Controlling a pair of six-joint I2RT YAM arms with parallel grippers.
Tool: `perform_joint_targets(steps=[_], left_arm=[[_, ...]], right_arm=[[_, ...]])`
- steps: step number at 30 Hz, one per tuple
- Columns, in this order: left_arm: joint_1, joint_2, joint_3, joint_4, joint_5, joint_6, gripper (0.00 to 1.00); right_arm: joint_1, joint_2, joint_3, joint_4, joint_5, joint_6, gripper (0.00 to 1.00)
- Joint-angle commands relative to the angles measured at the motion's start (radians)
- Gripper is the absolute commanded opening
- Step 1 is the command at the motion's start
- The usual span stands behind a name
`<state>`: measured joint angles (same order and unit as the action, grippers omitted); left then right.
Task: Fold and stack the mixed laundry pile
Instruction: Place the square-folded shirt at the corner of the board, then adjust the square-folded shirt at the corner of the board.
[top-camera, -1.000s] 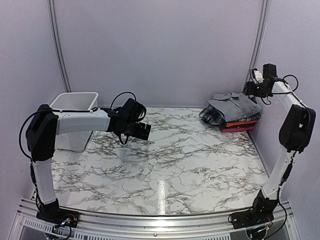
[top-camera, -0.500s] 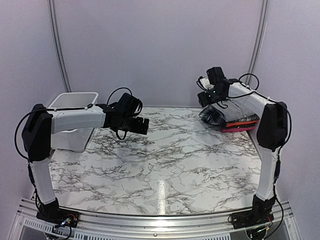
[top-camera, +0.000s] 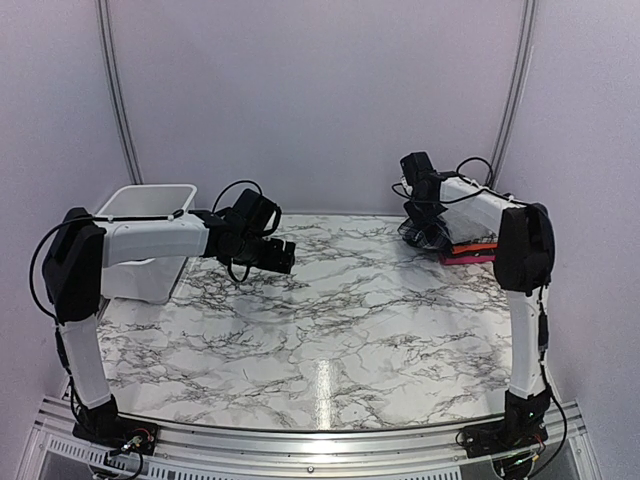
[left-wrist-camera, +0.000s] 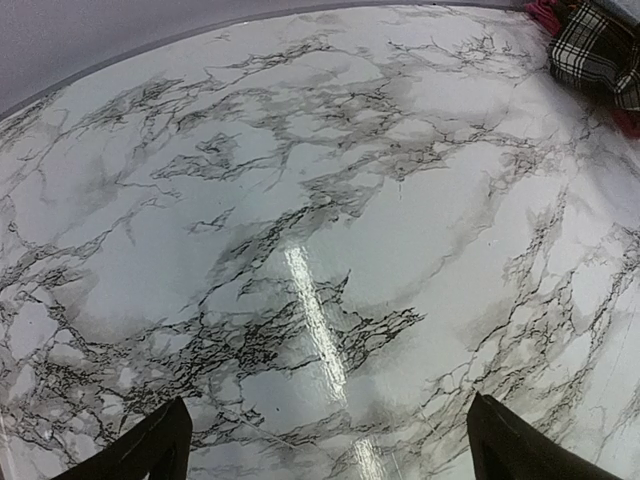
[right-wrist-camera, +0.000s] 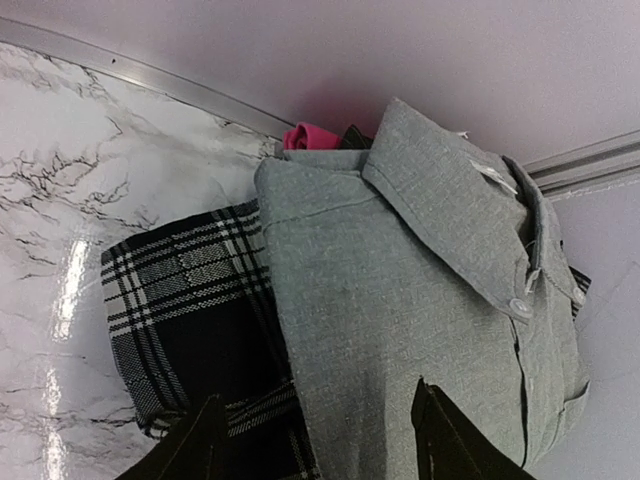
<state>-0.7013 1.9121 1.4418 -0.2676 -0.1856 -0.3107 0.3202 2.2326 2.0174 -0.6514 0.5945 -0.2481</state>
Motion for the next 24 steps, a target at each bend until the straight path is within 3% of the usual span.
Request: perform_joint_targets(steps=[1,7,13,24], left_arm=[[0.022,-0.049,-0.012,-0.019,0.07,-0.007,0.99],[0.042,-0.061,-0.023,-0.02,0.099,-0.03,0.99],[0.059,-0.073,-0.027,-0.019,0.107,-0.051,0.99],[0.068,-0.062,-0.028,-0.016,0.126,-0.068,0.99]], right_arm=[[-0.01,0.049,0.057,0.024,0.088,-0.033,0.6],[-0.048,0.088,0.087,0.052,0.162,-0.06,0.54],[-0.074,0.094,0.101,0.063,0.154,-0.047,0.32],[-0.117,0.143,0.195,0.08,0.115,-0.037,0.13]])
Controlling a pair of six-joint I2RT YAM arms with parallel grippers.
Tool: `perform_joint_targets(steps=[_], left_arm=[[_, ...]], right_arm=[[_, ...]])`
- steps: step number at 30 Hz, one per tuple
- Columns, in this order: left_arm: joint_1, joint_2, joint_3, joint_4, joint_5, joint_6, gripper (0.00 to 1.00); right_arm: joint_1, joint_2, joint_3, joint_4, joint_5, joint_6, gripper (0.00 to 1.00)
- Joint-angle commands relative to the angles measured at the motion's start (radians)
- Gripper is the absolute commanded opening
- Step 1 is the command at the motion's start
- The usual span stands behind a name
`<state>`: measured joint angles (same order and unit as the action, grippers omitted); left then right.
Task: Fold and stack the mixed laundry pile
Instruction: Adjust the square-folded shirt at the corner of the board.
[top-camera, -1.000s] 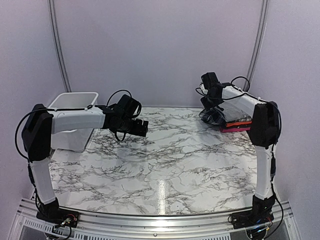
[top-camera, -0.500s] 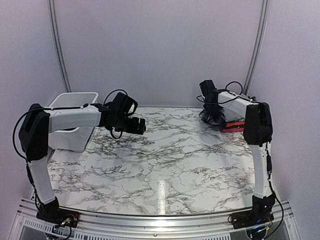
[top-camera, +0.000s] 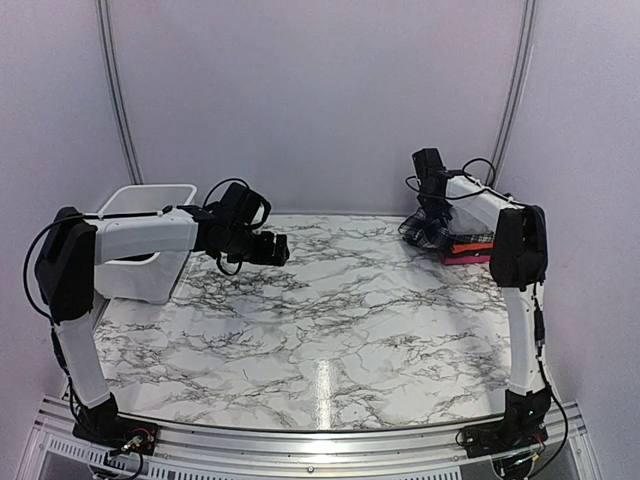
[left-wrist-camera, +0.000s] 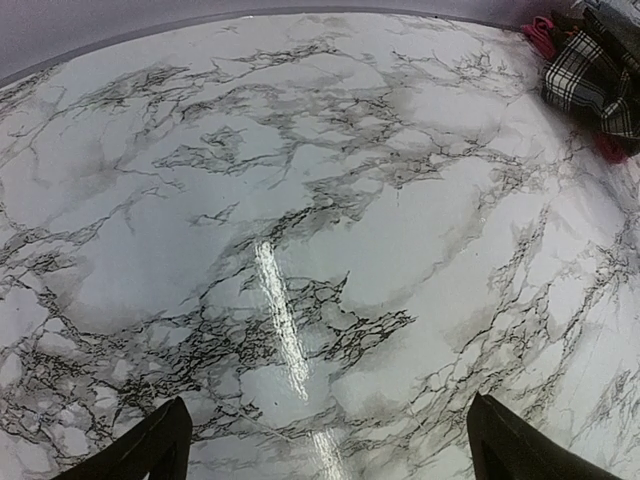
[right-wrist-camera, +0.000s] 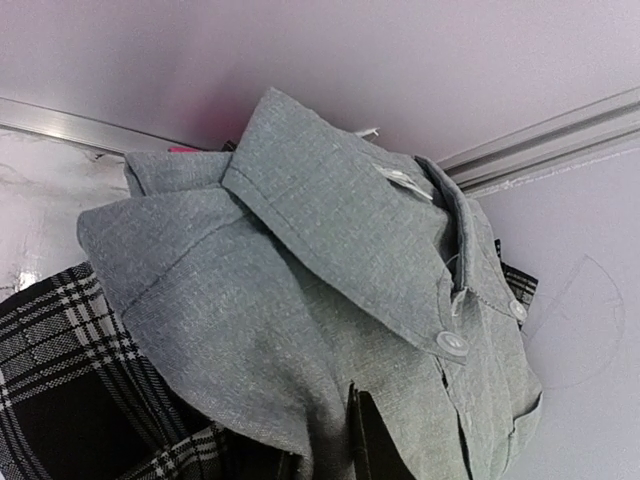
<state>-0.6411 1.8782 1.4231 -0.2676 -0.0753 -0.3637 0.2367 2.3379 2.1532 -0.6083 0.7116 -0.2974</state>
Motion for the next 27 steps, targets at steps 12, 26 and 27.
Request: perform_joint_targets(steps=[12,26,27], left_arm=[[0.031,-0.017,0.034,-0.015,0.042,-0.031,0.99],[0.052,-0.115,0.177,-0.021,0.011,-0.065,0.99],[0.058,-0.129,0.196,-0.027,0.013,-0.076,0.99]], right_arm=[[-0.062,0.107,0.172,0.011,-0.126,0.066,0.22],[-0.039,-0.252,0.045,0.041,-0.412,0.161,0.99],[-0.039,-0.274,0.035,0.04,-0.439,0.179,0.99]])
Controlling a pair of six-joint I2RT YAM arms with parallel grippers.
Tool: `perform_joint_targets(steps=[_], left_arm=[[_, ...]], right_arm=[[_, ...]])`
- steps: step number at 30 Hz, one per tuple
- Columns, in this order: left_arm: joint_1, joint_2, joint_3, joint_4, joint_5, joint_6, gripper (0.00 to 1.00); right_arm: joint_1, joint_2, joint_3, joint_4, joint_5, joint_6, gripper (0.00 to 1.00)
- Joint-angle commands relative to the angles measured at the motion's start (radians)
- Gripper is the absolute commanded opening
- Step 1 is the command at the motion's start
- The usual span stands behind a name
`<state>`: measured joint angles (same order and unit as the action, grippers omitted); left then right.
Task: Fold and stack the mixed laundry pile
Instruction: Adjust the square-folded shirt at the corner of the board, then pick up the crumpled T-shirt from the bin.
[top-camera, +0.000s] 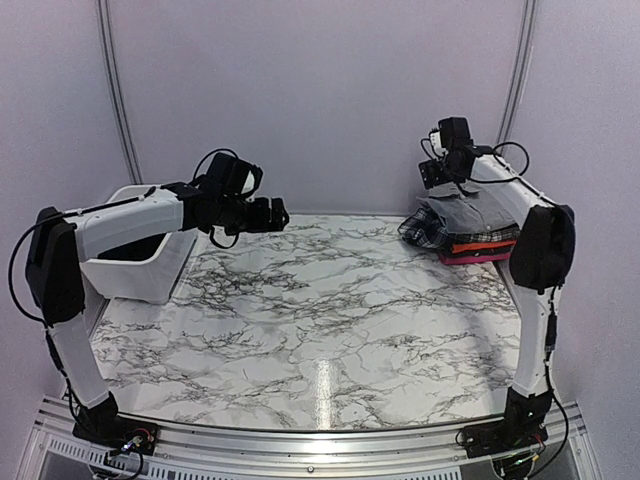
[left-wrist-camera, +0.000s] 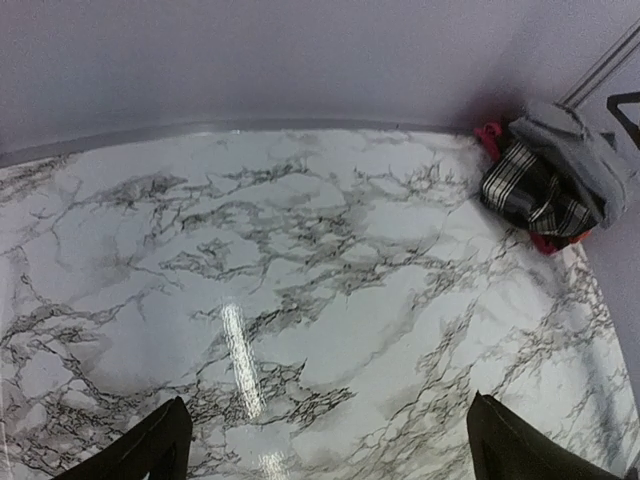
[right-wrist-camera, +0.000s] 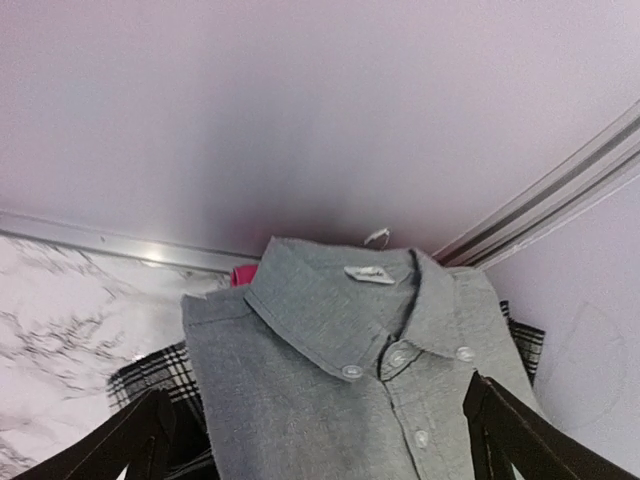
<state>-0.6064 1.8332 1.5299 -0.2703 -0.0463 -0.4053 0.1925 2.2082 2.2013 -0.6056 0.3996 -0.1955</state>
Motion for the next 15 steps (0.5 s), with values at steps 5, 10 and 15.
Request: perform_joint_targets(steps=[5,10,15], left_arm=[[0.053,-0.128,0.206,-0.102,-0.026,0.02,0.99],[0.192,-0.178,0.268,-0.259,-0.111,-0.056,0.99],[0.427,-0.248,0.147,-0.346,-0.121,-0.172,0.99]], right_arm=[[-0.018,-0.267,-0.057,0.006,-0.371,0.096,0.99],[-0.039,-0.414,-0.179,0.021,-0.547,0.143,0.99],[-0.039,-0.524,-0.369,0.024,-0.636,0.163,0.99]])
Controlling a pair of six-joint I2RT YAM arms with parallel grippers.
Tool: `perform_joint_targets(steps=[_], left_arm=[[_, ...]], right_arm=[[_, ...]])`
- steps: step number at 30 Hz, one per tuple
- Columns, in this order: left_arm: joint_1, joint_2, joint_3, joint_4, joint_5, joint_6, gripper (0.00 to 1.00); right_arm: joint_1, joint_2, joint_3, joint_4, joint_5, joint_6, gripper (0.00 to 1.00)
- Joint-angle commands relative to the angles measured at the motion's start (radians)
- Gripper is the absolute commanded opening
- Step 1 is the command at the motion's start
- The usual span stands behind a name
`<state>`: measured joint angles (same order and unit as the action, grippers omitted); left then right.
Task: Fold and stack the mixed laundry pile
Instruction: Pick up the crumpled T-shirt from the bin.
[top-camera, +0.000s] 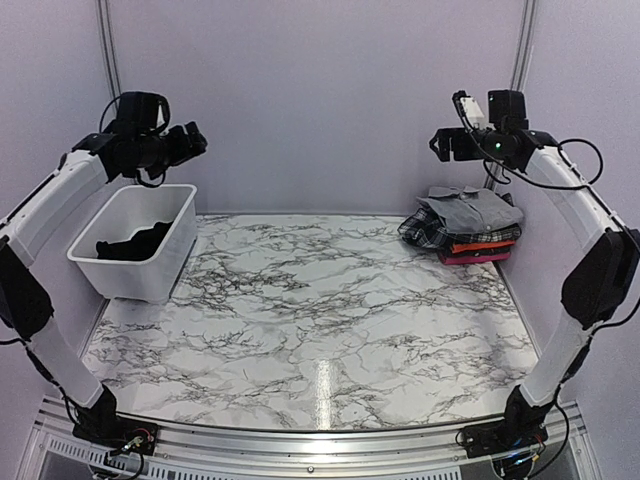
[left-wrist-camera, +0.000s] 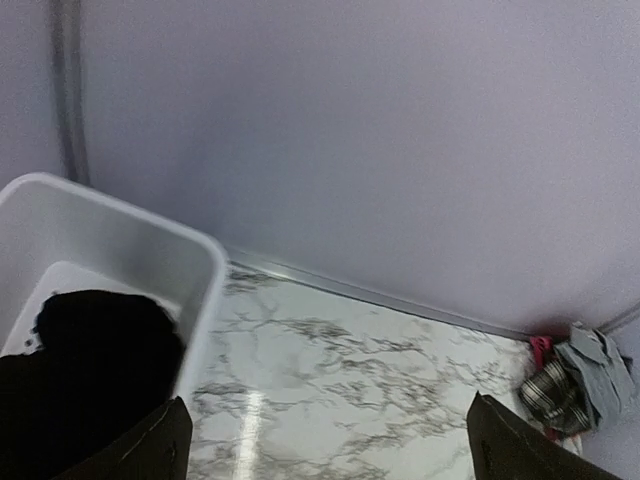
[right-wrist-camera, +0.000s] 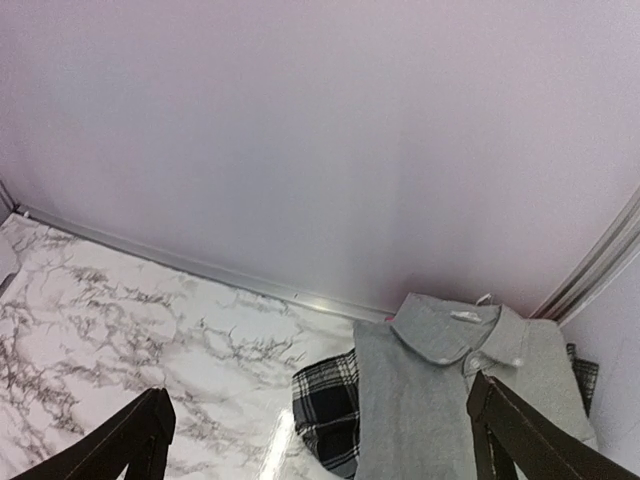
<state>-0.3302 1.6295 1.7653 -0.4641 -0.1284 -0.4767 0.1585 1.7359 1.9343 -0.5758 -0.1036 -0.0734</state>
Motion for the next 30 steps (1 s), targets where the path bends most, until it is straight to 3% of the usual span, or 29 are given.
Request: perform_joint_targets(steps=[1,8,21,23,26,28,30], left_arm=[[0.2,-0.052,-0.117,-0.157,-0.023,-0.12,0.99],[0.373,0.066,-0.195,-0.174,-0.001,-0.067,0.99],[0.388,0.566,0.063,-0.286,-0.186,0.099,0.96],[0.395,0.599,0.112,-0.307,-0.18,0.115,0.75],[0.401,0.545,0.145,-0.3,-0.194,0.113,0.24],[0.403,0.48,0.179,-0.279,-0.197,0.124,0.0],[0.402,0.411,0.238,-0.265,-0.199,0.12,0.0]], right_arm=[[-0.005,-0.065,-0.134,-0.01,-0.149,0.047,0.99],[-0.006,-0.11,-0.281,-0.001,-0.207,0.098,0.99],[-0.007,-0.039,-0.228,-0.038,-0.215,0.106,0.99],[-0.006,-0.032,-0.221,-0.038,-0.218,0.11,0.99],[-0.007,-0.031,-0.21,-0.039,-0.224,0.11,0.99],[-0.007,-0.036,-0.212,-0.039,-0.232,0.105,0.98],[-0.007,-0.047,-0.225,-0.034,-0.238,0.102,0.99]])
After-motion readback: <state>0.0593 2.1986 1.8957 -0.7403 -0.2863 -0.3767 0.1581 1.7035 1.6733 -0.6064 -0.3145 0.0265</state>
